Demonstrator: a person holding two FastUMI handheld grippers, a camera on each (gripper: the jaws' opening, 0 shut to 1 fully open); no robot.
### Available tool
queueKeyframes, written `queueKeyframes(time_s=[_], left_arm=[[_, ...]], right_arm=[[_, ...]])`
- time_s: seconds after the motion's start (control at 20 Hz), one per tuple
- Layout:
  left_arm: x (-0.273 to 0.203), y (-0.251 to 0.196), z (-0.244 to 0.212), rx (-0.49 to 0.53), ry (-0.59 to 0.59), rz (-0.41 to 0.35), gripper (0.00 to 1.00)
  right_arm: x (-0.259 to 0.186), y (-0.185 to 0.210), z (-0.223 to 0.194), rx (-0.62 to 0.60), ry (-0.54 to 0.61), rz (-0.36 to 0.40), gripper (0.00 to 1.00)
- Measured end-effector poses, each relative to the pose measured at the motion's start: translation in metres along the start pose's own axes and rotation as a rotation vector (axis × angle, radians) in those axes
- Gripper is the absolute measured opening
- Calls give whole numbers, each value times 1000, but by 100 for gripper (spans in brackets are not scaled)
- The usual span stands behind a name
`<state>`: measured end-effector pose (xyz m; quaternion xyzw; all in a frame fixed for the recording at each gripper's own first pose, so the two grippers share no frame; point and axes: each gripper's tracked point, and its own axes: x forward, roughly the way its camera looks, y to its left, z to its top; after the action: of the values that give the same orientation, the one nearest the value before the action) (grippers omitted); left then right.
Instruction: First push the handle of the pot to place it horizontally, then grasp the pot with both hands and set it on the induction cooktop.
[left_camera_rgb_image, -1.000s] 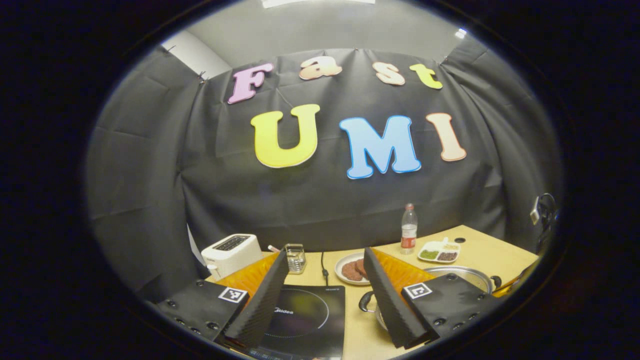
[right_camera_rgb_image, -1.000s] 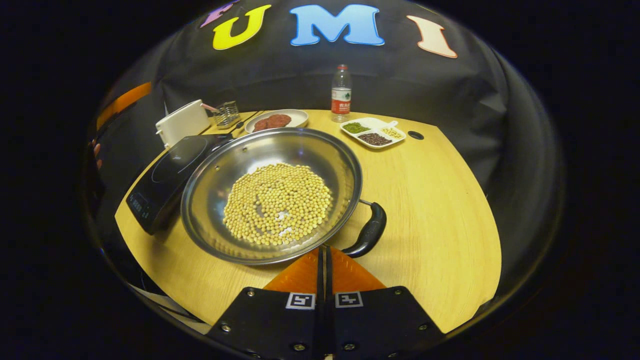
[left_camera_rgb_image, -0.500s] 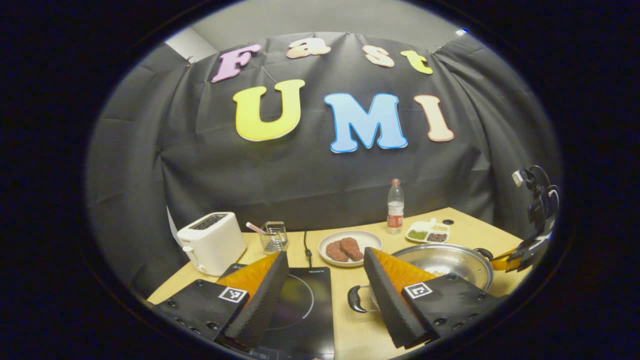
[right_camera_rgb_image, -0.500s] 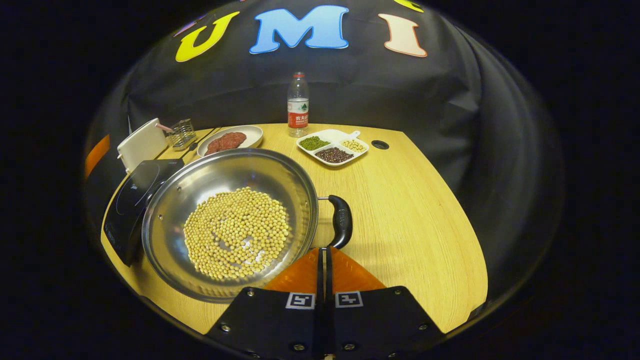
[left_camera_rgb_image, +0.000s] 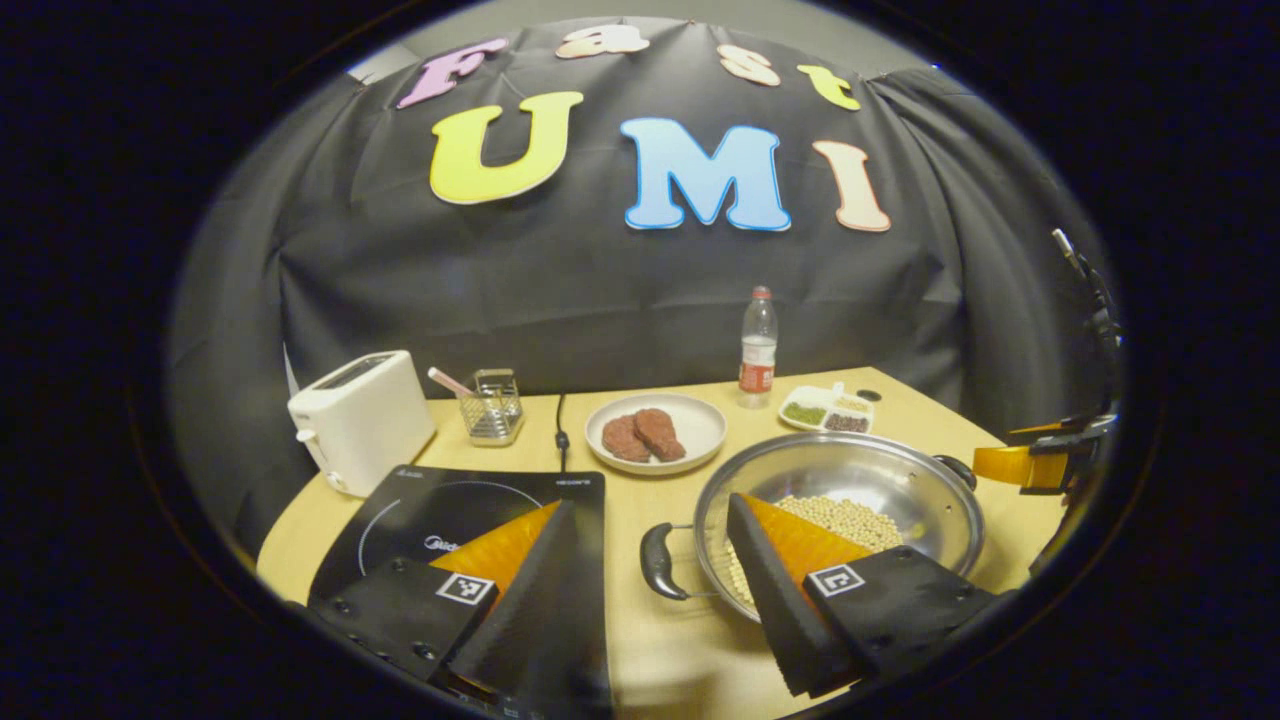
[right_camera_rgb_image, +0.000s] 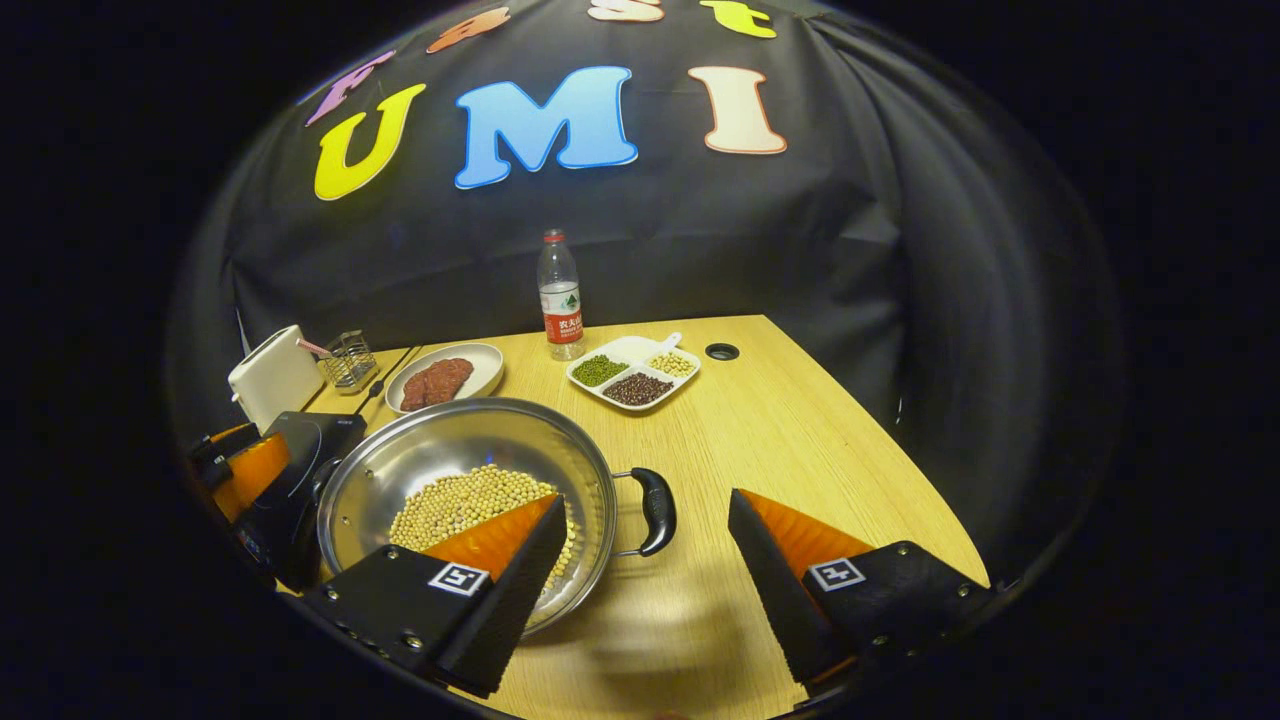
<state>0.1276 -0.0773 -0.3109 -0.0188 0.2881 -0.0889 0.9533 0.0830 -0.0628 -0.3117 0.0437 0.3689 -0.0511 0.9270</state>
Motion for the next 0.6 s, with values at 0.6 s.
queueKeyframes(time_s=[0.6], left_arm=[[55, -23, -66, -30, 227, -29, 97]], right_arm=[[40, 13, -16, -38, 55, 3, 100]])
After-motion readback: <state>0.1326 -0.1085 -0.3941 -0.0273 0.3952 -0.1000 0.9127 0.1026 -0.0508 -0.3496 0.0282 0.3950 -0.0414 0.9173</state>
